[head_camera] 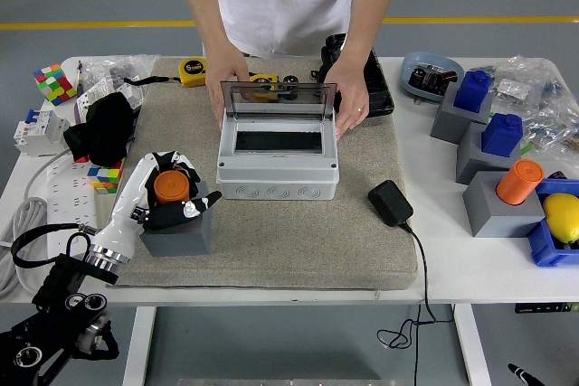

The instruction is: Fetch the battery,place it into the box,close the lid of the box

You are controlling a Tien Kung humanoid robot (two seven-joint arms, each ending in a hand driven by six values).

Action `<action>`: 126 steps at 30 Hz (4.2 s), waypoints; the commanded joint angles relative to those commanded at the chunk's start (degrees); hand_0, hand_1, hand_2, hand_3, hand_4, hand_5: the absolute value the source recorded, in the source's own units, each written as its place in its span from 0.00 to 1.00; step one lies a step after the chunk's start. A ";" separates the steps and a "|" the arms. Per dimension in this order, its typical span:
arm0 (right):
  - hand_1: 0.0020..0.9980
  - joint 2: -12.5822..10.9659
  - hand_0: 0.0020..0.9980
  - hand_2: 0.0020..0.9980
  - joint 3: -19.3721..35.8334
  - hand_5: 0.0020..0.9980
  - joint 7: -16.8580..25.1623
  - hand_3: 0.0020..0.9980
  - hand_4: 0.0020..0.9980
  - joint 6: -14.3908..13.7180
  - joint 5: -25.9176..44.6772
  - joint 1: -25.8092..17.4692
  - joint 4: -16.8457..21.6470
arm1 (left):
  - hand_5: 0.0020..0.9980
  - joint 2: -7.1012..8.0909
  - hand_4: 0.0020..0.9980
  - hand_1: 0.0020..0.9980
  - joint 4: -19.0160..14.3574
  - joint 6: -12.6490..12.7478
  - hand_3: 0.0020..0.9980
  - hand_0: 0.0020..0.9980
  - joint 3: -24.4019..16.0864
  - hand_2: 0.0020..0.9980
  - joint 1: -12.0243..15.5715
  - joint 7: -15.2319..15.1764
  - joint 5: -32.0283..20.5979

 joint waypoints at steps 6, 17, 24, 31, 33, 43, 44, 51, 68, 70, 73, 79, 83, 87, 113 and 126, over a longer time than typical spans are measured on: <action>0.67 0.01 0.65 0.69 0.06 0.56 0.00 0.58 0.96 -0.05 0.02 0.08 0.00 | 0.00 0.19 0.85 0.03 -0.28 0.04 0.25 0.04 -0.01 0.16 -0.34 0.06 0.28; 0.67 -0.07 0.65 0.69 -0.27 0.56 0.02 0.58 0.95 -0.13 0.32 0.25 -0.02 | 0.00 2.03 0.84 0.03 -4.36 -0.86 0.25 0.04 -0.92 0.16 -2.46 2.00 3.65; 0.67 -0.21 0.65 0.69 -0.83 0.56 -0.02 0.58 0.95 -0.16 0.62 0.41 -0.06 | 0.00 4.81 0.81 0.03 -8.84 -2.15 0.25 0.04 -0.57 0.16 -7.77 6.66 9.00; 0.67 -0.19 0.65 0.69 -1.22 0.56 -0.06 0.58 0.95 -0.24 1.04 0.42 -0.07 | 0.00 6.43 0.81 0.03 -9.58 -1.17 0.24 0.04 5.26 0.15 -15.87 12.91 16.10; 0.67 -0.18 0.65 0.69 -1.38 0.56 -0.08 0.58 0.95 -0.25 1.15 0.40 -0.08 | 0.00 6.11 0.81 0.03 -8.95 -0.23 0.24 0.04 6.84 0.15 -17.86 14.42 18.27; 0.67 0.10 0.65 0.69 -2.23 0.56 -0.04 0.58 0.95 -0.34 1.71 0.23 -0.08 | 0.00 2.81 0.76 0.03 -3.35 1.72 0.24 0.04 14.43 0.15 -26.00 16.82 23.05; 0.67 0.11 0.65 0.69 -2.27 0.56 -0.03 0.58 0.95 -0.36 1.74 0.19 -0.08 | 0.00 2.46 0.76 0.03 -2.86 1.77 0.24 0.04 14.95 0.15 -26.37 16.85 22.92; 0.67 0.19 0.65 0.69 -2.43 0.56 -0.06 0.58 0.95 -0.24 1.92 -0.15 -0.20 | 0.00 0.37 0.74 0.03 0.37 2.29 0.24 0.04 17.29 0.14 -28.06 16.55 22.24; 0.67 0.45 0.65 0.69 -3.19 0.56 0.00 0.58 0.95 -0.34 2.44 -0.28 -0.17 | 0.00 -4.90 0.75 0.04 10.75 6.69 0.25 0.04 19.66 0.15 -32.27 21.23 31.28; 0.67 0.45 0.65 0.69 -3.29 0.56 0.01 0.58 0.95 -0.37 2.51 -0.26 -0.16 | 0.00 -5.56 0.75 0.04 11.79 6.80 0.25 0.04 20.00 0.15 -32.92 22.41 31.91; 0.67 0.43 0.65 0.69 -3.39 0.56 0.02 0.58 0.95 -0.38 2.59 -0.17 -0.17 | 0.00 -6.74 0.73 0.04 13.39 7.18 0.25 0.04 20.53 0.15 -34.10 24.14 32.69; 0.67 0.44 0.65 0.69 -3.65 0.56 0.00 0.58 0.95 -0.31 2.84 -0.20 -0.21 | 0.00 -9.00 0.74 0.05 16.36 7.43 0.26 0.04 21.04 0.16 -35.69 27.55 33.07; 0.67 0.44 0.65 0.69 -3.77 0.56 0.00 0.58 0.95 -0.31 2.91 -0.21 -0.23 | 0.00 -9.65 0.74 0.05 17.50 7.88 0.26 0.04 21.41 0.16 -35.90 28.15 32.80; 0.67 0.45 0.65 0.69 -3.88 0.56 0.00 0.58 0.95 -0.29 2.96 -0.27 -0.23 | 0.00 -10.05 0.77 0.09 18.37 8.45 0.29 0.06 21.91 0.20 -35.82 29.13 33.29; 0.67 0.49 0.65 0.69 -4.15 0.56 0.00 0.58 0.95 -0.30 3.08 -0.25 -0.16 | 0.00 -11.73 0.90 0.25 18.68 11.24 0.51 0.13 22.85 0.30 -35.63 31.90 33.07; 0.67 0.49 0.65 0.69 -4.05 0.56 0.07 0.58 0.95 -0.24 3.07 -0.20 -0.17 | 0.00 -11.62 0.99 0.47 19.17 12.86 0.58 0.31 23.19 0.46 -35.41 29.46 32.45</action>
